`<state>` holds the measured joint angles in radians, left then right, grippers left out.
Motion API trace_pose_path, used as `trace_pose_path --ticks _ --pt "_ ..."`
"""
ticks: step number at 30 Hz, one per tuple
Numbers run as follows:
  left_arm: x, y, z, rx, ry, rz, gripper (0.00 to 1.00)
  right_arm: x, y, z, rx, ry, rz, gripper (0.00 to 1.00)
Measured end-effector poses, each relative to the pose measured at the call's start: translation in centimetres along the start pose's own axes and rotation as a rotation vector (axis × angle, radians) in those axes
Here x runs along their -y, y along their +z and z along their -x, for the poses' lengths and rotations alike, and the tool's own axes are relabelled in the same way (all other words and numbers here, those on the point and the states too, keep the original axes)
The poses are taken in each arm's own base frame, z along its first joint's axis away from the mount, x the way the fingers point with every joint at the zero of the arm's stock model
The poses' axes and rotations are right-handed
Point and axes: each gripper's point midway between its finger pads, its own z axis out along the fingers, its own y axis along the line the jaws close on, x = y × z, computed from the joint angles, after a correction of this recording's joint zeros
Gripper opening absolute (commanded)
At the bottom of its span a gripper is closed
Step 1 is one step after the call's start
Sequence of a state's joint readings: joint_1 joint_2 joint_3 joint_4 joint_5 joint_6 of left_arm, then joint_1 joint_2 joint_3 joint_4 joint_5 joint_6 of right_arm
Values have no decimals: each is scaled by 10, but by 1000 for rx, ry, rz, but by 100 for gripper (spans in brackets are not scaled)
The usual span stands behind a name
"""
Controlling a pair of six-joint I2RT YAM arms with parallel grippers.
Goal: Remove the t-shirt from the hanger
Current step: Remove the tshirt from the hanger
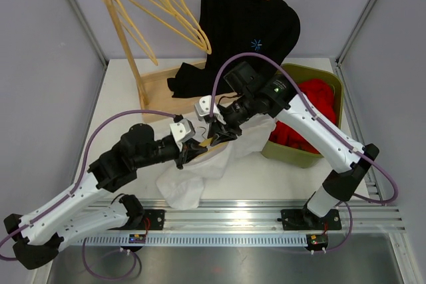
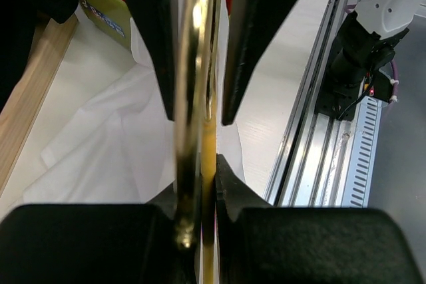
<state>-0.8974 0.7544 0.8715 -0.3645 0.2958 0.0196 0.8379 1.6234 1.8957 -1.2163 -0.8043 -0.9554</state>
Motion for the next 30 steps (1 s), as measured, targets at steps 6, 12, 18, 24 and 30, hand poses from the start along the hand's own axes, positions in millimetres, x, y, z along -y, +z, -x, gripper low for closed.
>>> trace_pose_path --ticks 6,12,18,24,30 --pt "-1 -6 6 25 13 10 0 0 11 -6 5 55 40 24" --pt "-4 -7 8 34 13 23 0 -2 11 -7 -1 70 56 0" --pt "-14 -13 18 81 -15 103 63 8 8 -5 -9 91 -3 0" --pt "-35 -45 44 218 -104 283 90 37 -11 -33 -20 258 -169 0" --pt "-69 -74 41 251 -337 547 80 54 -19 -50 -32 372 -315 0"
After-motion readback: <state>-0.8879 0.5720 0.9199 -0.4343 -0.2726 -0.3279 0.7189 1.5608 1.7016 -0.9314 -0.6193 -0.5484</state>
